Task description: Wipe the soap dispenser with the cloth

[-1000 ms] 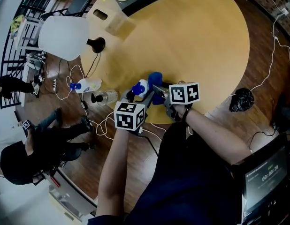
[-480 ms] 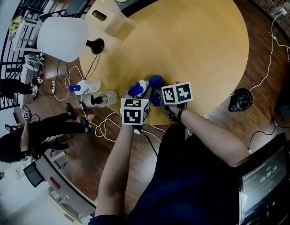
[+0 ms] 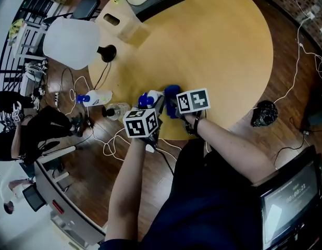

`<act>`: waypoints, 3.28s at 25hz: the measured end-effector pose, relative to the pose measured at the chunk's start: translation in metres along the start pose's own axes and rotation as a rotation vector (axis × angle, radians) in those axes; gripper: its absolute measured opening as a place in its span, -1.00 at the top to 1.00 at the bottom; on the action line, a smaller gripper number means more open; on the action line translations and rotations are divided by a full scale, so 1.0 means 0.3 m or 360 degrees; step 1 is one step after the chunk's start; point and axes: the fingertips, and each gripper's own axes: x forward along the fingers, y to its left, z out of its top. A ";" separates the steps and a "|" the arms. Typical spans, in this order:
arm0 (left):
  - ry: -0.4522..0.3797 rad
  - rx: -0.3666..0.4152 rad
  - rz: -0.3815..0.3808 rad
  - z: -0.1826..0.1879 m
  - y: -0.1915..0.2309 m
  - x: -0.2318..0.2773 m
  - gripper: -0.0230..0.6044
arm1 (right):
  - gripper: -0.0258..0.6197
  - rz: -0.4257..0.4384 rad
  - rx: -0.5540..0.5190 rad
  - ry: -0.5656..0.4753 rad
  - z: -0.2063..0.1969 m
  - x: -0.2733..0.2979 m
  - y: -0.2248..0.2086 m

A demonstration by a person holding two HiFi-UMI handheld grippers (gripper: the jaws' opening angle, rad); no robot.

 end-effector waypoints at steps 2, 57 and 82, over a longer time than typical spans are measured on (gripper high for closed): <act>-0.0039 -0.0153 -0.0042 -0.006 0.031 -0.004 0.27 | 0.60 0.0063 0.0047 -0.0038 0.000 -0.024 0.007; -0.0997 -0.0935 -0.1614 0.467 -0.550 -0.732 0.27 | 0.60 0.1472 -0.0331 -0.0848 0.359 -1.119 0.594; -0.1271 -0.1562 -0.1717 0.447 -0.413 -0.791 0.26 | 0.61 0.1618 -0.0189 -0.0905 0.311 -1.148 0.625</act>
